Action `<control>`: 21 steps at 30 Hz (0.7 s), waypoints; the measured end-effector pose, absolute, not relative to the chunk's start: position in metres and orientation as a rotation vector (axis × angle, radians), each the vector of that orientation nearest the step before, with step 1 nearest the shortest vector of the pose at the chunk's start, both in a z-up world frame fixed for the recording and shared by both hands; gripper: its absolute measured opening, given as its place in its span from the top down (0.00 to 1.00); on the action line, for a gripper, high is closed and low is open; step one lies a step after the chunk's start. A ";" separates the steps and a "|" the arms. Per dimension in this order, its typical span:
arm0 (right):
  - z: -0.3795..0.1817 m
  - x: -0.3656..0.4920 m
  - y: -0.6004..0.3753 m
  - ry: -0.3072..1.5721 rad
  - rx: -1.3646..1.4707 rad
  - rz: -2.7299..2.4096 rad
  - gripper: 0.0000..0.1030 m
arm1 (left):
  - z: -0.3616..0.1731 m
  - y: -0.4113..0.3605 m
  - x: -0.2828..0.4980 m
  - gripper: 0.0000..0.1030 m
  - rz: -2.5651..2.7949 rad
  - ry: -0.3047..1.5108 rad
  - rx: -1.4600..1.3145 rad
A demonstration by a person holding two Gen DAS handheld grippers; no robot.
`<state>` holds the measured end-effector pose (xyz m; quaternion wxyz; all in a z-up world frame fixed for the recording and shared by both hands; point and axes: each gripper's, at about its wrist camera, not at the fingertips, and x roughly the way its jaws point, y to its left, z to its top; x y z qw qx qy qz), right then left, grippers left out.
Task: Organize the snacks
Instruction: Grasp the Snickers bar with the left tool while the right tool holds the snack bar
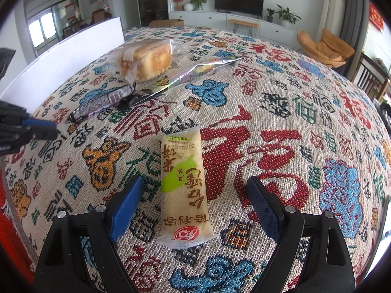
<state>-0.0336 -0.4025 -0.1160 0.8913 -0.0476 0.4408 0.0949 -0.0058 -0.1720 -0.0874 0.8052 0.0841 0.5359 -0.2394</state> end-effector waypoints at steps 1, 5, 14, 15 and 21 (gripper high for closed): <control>-0.116 -0.033 -0.402 0.915 -0.099 0.197 0.14 | -0.087 -0.167 -0.008 0.33 -0.505 1.149 0.155; -0.116 -0.034 -0.402 0.915 -0.100 0.195 0.15 | -0.075 -0.169 -0.006 0.09 -0.459 1.052 0.131; -0.116 -0.033 -0.402 0.915 -0.099 0.196 0.15 | -0.083 -0.248 0.048 0.54 -0.471 1.061 0.202; -0.116 -0.033 -0.403 0.915 -0.098 0.197 0.14 | -0.090 -0.249 0.054 0.83 -0.470 1.099 0.184; -0.116 -0.033 -0.404 0.915 -0.088 0.203 0.14 | -0.085 -0.205 0.028 0.84 -0.437 1.057 0.047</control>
